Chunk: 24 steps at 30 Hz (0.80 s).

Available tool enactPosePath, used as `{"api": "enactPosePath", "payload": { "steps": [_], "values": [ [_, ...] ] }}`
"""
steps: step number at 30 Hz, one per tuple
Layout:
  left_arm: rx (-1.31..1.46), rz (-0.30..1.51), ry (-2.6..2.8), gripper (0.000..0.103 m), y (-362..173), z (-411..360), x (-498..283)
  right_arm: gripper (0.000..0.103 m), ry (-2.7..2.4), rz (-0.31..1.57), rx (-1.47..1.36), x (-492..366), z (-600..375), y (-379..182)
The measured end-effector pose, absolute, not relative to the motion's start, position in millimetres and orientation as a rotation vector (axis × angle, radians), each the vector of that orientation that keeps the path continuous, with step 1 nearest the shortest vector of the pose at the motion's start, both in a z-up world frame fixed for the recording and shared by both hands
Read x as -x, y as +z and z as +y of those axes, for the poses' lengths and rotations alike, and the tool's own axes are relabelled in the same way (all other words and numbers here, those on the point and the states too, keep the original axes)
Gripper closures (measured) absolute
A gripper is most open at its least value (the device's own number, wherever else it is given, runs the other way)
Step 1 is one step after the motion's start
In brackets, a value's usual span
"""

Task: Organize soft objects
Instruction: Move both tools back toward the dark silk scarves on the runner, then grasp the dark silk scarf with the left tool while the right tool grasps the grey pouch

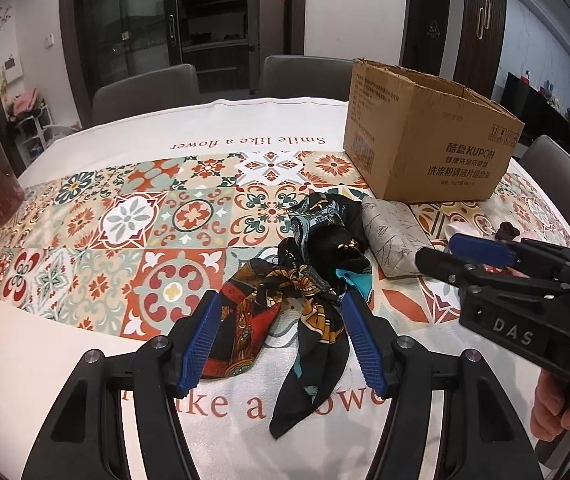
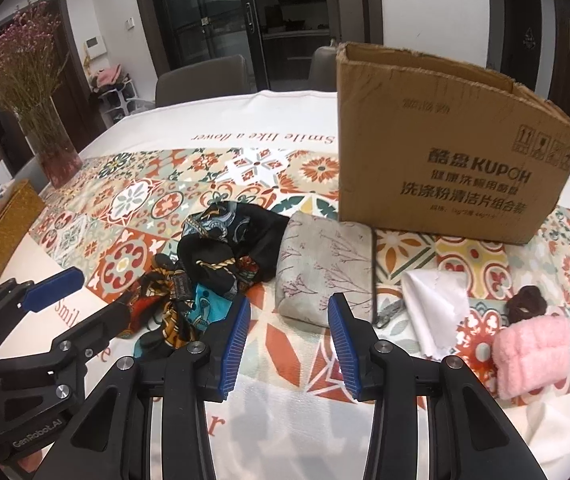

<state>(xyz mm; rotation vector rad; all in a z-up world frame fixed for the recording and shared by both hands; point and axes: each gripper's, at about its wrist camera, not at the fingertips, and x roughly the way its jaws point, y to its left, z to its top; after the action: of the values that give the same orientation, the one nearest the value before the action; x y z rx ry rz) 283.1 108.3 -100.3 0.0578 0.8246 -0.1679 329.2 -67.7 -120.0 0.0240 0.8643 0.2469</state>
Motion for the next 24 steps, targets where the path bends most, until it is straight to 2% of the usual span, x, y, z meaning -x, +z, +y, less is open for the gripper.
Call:
{"api": "enactPosePath", "payload": {
  "steps": [24],
  "values": [
    [0.030,0.947,-0.161,0.041,-139.2,103.8,-343.2,0.061,0.224,0.926,0.025,-368.9,-50.8,-159.0]
  ]
}}
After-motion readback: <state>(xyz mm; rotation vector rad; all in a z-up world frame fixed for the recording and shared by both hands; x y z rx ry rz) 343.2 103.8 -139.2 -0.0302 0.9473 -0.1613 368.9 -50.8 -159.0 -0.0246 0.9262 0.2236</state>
